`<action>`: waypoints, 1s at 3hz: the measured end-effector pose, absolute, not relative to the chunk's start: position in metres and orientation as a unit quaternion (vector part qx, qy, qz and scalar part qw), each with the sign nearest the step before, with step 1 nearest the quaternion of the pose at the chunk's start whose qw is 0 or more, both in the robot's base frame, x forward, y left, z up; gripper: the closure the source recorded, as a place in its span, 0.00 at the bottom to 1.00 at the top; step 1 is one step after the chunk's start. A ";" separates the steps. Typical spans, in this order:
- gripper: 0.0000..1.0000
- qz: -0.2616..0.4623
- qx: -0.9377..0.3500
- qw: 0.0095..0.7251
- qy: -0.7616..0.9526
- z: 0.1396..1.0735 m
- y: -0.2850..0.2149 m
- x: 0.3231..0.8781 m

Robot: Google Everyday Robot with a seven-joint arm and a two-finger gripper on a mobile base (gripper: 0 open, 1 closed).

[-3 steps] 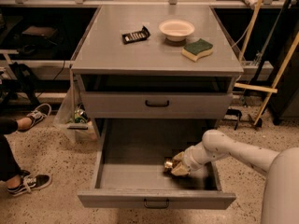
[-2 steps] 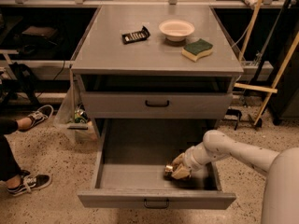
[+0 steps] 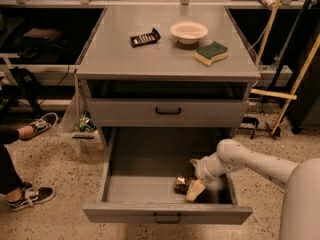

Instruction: Place orange can into middle drawer

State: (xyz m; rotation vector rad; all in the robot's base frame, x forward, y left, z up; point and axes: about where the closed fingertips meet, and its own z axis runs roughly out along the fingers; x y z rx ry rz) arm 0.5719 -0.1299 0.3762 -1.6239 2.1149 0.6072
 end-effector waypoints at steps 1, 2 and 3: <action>0.00 0.220 -0.579 0.206 0.758 0.380 -0.129 0.571; 0.00 0.217 -0.566 0.228 0.762 0.437 -0.144 0.573; 0.00 0.210 -0.508 0.271 0.790 0.546 -0.175 0.565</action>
Offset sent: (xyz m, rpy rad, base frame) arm 0.0092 -0.0532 0.1972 0.0855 -0.1081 -0.1311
